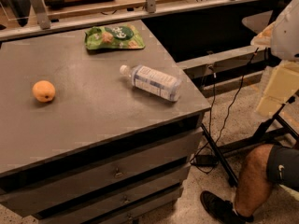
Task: Move blue plastic bottle near orange
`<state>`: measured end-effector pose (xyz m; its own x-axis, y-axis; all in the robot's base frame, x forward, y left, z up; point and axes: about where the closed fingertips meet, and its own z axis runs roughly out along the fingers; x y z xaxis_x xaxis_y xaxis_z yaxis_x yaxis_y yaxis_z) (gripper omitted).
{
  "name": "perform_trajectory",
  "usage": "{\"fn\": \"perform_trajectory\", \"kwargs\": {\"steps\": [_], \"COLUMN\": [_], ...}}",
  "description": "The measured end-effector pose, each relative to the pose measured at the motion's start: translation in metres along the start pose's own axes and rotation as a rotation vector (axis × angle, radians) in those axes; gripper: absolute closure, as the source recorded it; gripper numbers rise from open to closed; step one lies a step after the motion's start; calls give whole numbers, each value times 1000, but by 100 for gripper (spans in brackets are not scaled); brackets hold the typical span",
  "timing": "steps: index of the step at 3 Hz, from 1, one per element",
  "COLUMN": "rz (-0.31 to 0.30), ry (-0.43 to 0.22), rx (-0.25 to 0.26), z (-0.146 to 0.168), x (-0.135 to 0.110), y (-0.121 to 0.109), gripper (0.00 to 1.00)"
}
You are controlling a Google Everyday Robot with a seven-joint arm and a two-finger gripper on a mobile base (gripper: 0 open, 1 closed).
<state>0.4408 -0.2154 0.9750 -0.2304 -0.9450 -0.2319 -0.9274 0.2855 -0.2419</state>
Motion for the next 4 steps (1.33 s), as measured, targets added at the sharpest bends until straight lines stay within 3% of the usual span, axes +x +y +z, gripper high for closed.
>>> {"fn": "perform_trajectory", "kwargs": {"steps": [1, 2, 3, 4], "rz": [143, 257, 307, 313], "ry": [-168, -399, -589, -613], "rx": [-21, -32, -27, -20], "z": [33, 62, 73, 69], "x": [-1, -30, -66, -74], "y": [-13, -30, -44, -46], "gripper": [0, 0, 0, 0]}}
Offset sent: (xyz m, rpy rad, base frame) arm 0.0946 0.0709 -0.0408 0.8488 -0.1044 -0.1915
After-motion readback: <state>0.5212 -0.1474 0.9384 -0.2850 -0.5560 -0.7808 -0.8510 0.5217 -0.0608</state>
